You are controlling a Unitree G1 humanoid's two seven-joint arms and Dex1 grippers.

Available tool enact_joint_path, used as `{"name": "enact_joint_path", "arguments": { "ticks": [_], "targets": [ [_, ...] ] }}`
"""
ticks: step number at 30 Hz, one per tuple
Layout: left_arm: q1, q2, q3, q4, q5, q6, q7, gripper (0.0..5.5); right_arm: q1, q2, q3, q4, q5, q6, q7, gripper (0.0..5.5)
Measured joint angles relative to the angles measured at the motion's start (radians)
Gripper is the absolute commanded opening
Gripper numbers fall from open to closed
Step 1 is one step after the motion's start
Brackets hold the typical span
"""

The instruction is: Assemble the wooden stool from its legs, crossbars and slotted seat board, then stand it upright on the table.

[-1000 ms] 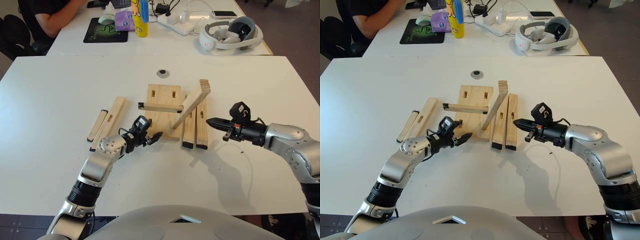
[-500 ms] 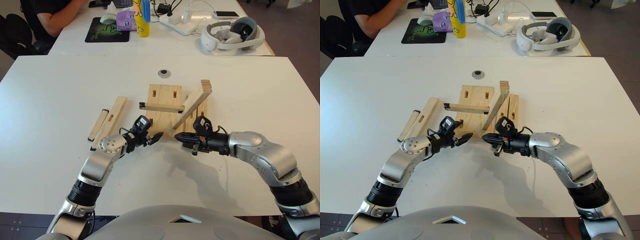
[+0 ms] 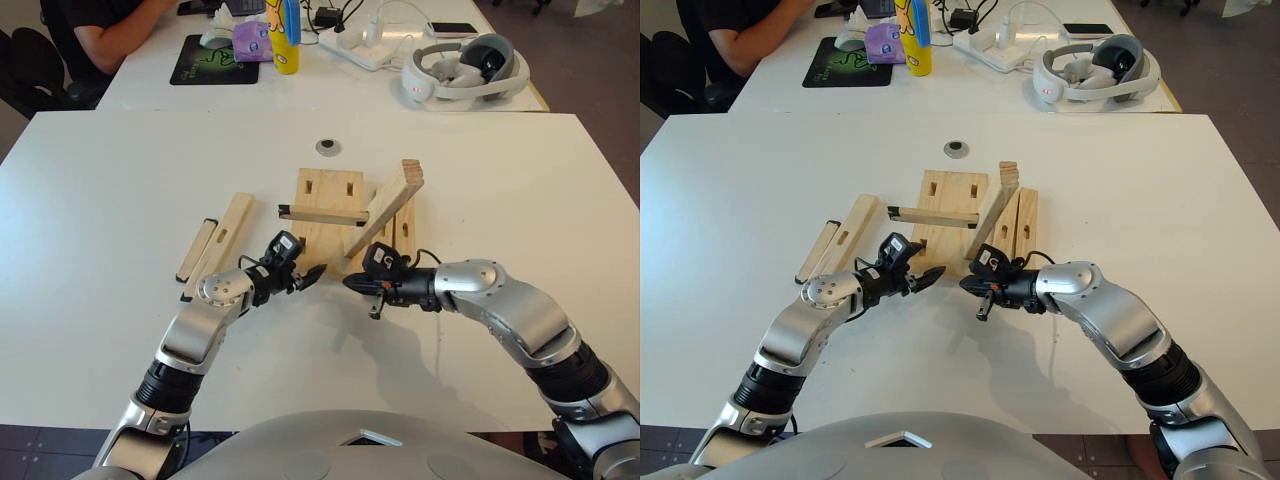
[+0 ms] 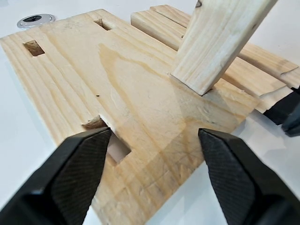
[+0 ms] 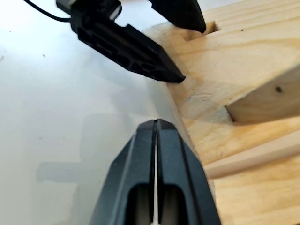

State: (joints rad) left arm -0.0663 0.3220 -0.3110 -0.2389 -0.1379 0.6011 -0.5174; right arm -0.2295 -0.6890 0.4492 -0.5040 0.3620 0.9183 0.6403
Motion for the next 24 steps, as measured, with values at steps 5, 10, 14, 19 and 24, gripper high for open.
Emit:
{"name": "enact_joint_path", "arguments": {
  "ticks": [5,10,14,19,24],
  "targets": [
    [0.005,0.0,0.0,-0.004,-0.002,0.003,0.004,3.5,-0.029,-0.003,0.105,0.006,-0.129,-0.012,-0.016,0.0],
    [0.004,0.0,0.0,-0.004,-0.003,0.005,0.004,3.5,-0.054,-0.009,0.108,0.032,-0.187,-0.038,-0.01,0.0],
    [0.004,0.0,0.001,-0.003,-0.006,0.006,0.006,3.5,-0.059,-0.005,0.088,0.057,-0.199,-0.066,-0.001,0.0],
    [0.003,-0.001,0.002,-0.002,-0.007,0.006,0.007,3.5,-0.089,0.016,0.068,0.09,-0.238,-0.115,0.0,0.0],
    [0.001,-0.001,0.0,0.001,-0.007,0.006,0.006,3.5,-0.096,0.042,0.068,0.115,-0.263,-0.133,0.001,0.0]
  ]
}}
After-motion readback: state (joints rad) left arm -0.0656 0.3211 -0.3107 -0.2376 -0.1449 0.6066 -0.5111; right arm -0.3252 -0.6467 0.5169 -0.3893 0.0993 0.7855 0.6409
